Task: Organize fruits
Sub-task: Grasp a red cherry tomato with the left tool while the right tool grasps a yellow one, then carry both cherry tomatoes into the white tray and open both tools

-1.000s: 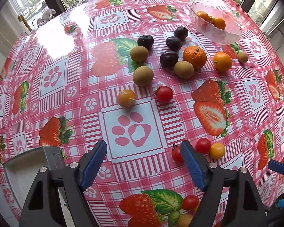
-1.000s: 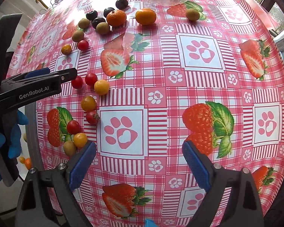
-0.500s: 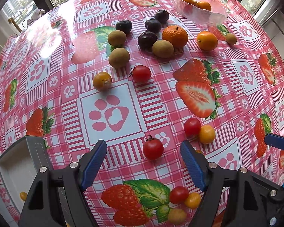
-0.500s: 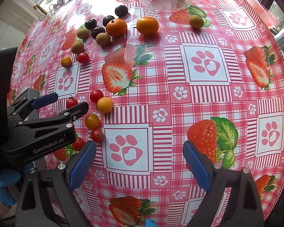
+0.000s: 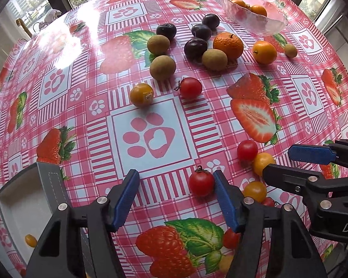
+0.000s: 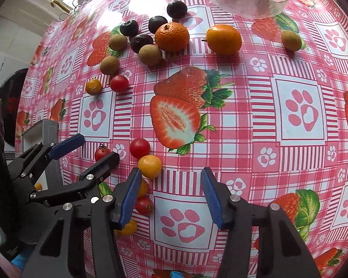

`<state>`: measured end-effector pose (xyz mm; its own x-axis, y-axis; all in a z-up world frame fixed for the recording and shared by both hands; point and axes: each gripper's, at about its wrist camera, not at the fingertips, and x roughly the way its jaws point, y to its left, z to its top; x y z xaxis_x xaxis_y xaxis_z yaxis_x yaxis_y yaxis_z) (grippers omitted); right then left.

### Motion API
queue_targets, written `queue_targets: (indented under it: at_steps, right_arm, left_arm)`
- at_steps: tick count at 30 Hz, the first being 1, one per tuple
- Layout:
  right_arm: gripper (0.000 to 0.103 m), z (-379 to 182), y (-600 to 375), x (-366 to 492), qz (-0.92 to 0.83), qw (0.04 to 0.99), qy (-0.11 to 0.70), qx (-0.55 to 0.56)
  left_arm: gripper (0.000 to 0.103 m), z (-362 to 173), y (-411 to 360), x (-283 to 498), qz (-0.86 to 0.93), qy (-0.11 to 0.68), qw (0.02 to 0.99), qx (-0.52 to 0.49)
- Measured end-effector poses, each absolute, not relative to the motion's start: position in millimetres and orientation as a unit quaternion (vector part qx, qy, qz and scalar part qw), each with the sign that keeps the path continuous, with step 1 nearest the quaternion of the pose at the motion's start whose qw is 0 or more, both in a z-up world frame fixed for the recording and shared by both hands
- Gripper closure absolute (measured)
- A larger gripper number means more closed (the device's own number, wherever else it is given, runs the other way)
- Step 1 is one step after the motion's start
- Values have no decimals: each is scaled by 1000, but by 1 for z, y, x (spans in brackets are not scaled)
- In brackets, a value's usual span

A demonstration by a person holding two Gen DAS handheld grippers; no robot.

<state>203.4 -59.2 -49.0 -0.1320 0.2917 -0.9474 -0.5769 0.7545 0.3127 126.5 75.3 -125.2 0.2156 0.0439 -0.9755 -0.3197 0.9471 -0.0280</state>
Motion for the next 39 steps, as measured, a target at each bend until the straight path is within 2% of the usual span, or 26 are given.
queue_targets:
  at_steps: [5, 7, 8, 10, 11, 13, 14, 17, 18, 27, 39]
  right_arm:
    - [46, -49, -44, 197, 358, 637, 673, -114]
    - [51, -50, -37, 194, 355, 639, 668, -136]
    - [57, -50, -36, 193, 350, 641, 667, -145]
    - [77, -49, -37, 191, 352, 643, 664, -148]
    - [81, -49, -39, 190, 350, 643, 666, -146]
    - [81, -46, -45, 189, 338, 655, 657, -156]
    - [81, -46, -49, 189, 334, 657, 659, -150]
    - [81, -46, -66, 194, 328, 649, 678, -105]
    - [81, -45, -70, 194, 323, 651, 679, -101]
    - [81, -27, -87, 178, 319, 656, 677, -94]
    - [81, 7, -74, 145, 342, 656, 665, -104]
  left_arm:
    - [37, -124, 75, 122, 103, 616, 775, -102]
    - [37, -124, 74, 121, 99, 616, 776, -95]
    - [37, -124, 74, 121, 98, 616, 776, -92]
    - [37, -124, 71, 121, 97, 616, 777, -90]
    - [39, -123, 68, 122, 96, 615, 778, -88]
    - [52, -120, 63, 124, 92, 613, 780, -84]
    - [56, -120, 61, 128, 90, 613, 780, -83]
    - [72, -117, 57, 133, 86, 612, 782, -83]
    - [80, -117, 57, 133, 84, 612, 782, -85]
    - [81, -101, 72, 105, 81, 606, 774, -167]
    - [81, -48, 96, 51, 109, 568, 791, -198]
